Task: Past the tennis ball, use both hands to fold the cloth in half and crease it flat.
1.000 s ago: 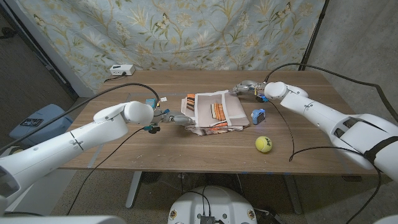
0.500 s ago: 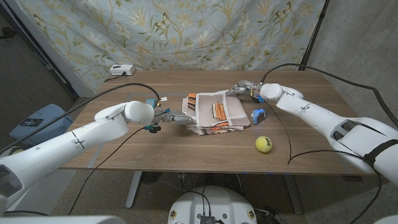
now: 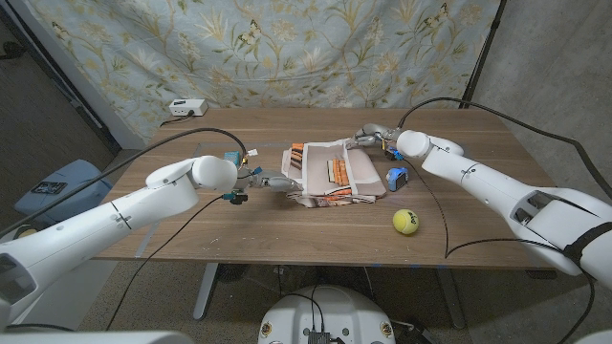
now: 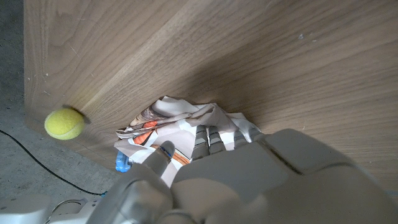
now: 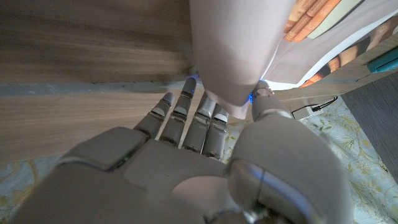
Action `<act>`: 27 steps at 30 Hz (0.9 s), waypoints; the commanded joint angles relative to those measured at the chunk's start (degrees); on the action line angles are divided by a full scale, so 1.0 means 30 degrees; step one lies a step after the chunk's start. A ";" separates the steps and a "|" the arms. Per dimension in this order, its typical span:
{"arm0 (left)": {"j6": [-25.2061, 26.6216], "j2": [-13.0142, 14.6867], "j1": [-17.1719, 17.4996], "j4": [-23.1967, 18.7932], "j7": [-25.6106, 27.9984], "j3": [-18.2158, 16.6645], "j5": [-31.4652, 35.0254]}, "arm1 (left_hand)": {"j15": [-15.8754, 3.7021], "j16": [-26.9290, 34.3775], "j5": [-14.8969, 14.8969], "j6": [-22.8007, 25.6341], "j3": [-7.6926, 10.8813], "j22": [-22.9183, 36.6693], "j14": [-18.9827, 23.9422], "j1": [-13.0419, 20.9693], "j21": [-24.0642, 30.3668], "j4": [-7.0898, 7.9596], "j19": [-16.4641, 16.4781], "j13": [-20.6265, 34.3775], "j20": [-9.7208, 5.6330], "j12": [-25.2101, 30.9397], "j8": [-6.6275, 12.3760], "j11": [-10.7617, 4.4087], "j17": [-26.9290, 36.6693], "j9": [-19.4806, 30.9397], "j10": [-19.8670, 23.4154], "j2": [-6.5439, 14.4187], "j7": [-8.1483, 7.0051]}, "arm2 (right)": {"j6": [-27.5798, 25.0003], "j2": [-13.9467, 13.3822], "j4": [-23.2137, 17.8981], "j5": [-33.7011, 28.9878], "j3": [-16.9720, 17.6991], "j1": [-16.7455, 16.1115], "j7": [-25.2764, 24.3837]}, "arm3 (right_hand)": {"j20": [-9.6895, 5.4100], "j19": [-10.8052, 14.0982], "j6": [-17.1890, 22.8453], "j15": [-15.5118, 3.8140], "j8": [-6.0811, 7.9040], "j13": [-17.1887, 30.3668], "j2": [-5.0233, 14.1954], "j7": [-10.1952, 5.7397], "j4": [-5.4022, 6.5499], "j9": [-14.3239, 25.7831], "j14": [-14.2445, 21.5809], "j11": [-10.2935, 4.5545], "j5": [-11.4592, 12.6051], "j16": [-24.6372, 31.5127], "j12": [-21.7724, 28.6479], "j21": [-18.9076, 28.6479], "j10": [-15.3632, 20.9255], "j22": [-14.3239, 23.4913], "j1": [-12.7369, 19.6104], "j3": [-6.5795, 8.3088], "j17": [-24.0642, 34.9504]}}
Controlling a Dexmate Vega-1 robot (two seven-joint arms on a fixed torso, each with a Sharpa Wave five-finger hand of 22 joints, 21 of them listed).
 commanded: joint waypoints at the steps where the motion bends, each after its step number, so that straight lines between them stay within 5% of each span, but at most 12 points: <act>1: -0.0238 0.0012 0.0047 0.0022 -0.0011 0.0000 0.0012 | -0.0041 -0.0052 0.0062 0.0114 0.0085 0.0033 0.0103 0.0137 0.0061 -0.0093 -0.2616 0.0080 -0.0109 0.0116 0.0104 0.0021 0.0019 0.0071 -0.0021 -0.0016 -0.0170 | -0.0268 -0.0291 -0.1164 -0.0695 0.0135 -0.0381 -0.0750 | -0.0096 0.0429 0.0569 -0.1795 0.0330 0.0102 0.0003 -0.0137 0.0128 0.0094 0.0558 -0.0073 0.0117 0.0309 0.0333 0.0109 0.0558 0.0005 0.0473 -0.0046 0.0231; 11: -0.0685 -0.0238 -0.0148 0.0518 -0.0093 0.0103 0.0059 | -0.0034 -0.0079 0.0064 0.0117 0.0126 0.0029 0.0084 0.0245 0.0056 -0.0212 -0.2608 0.0081 -0.0125 0.0103 0.0107 0.0006 -0.0003 0.0072 -0.0070 -0.0033 -0.0201 | -0.0763 -0.0458 -0.2214 -0.1420 0.0198 -0.0658 -0.1316 | -0.0488 0.1009 0.2357 -0.2631 0.1256 0.0067 0.0407 -0.0684 -0.0015 0.0097 0.1744 -0.0775 0.0155 0.1339 0.1136 0.0074 0.2285 0.0008 0.2271 0.0039 0.1203; 27: -0.1268 -0.0512 -0.0269 0.1217 -0.0085 0.0136 -0.0139 | -0.0054 -0.0096 0.0066 0.0099 0.0160 0.0022 0.0084 0.0413 0.0041 -0.0406 -0.2609 0.0079 -0.0127 0.0106 0.0101 -0.0026 -0.0020 0.0069 -0.0084 -0.0077 -0.0301 | -0.1403 -0.0229 -0.2594 -0.1817 0.0051 -0.0343 -0.0787 | -0.0735 0.1307 0.2790 -0.3077 0.1636 0.0319 0.0741 -0.0832 -0.0216 0.0080 0.2040 -0.1040 0.0003 0.2069 0.1544 0.0018 0.2755 0.0012 0.4751 0.0368 0.2188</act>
